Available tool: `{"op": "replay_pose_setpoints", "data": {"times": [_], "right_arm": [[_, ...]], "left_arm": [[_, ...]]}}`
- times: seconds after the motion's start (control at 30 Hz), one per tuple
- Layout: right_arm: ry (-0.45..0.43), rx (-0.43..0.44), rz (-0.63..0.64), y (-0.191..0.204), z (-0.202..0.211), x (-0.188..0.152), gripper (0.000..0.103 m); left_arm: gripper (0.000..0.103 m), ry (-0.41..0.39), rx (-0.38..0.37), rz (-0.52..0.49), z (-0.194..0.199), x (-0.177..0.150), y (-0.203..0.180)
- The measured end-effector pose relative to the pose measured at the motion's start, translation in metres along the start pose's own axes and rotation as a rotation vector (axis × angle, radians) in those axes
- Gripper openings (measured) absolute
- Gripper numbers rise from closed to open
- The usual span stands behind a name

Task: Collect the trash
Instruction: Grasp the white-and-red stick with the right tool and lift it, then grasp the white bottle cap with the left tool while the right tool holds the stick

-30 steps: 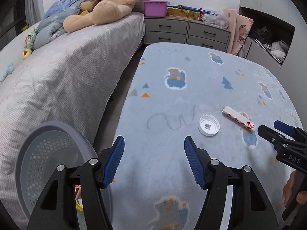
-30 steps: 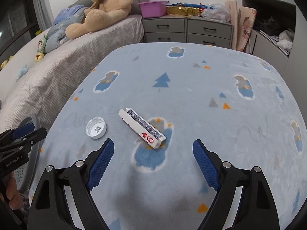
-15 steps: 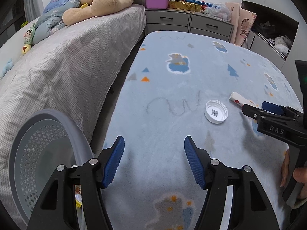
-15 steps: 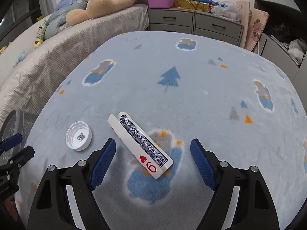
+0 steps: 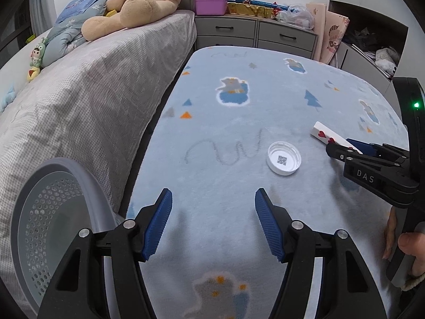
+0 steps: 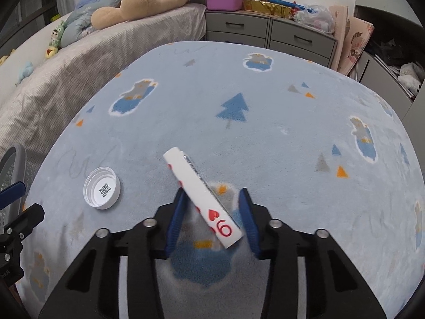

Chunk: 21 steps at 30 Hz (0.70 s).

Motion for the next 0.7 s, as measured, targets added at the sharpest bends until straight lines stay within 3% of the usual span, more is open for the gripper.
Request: {"op": "replay_pose_setpoints", "data": {"times": [0.13, 0.3, 0.7], "right_arm": [[0.0, 0.011, -0.011, -0.002, 0.002, 0.0, 0.023], [0.001, 0.058, -0.061, -0.007, 0.004, 0.002, 0.018], [-0.042, 0.105, -0.129, -0.021, 0.022, 0.012, 0.017]], "left_arm": [[0.062, -0.004, -0.018, -0.018, 0.002, 0.004, -0.011], [0.062, 0.005, -0.027, -0.047, -0.002, 0.008, -0.027], [0.062, 0.041, -0.09, -0.078, -0.018, 0.02, -0.064]]}}
Point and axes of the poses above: each gripper's, at about its wrist camera, not at the fingertips, and z roughly against the way its jaws point, y to its left, x to its top, the point moved 7 cm from there along -z, roughly the way its jaws point, and after that the axes turned 5 degrees about x, right-handed, at the moved point
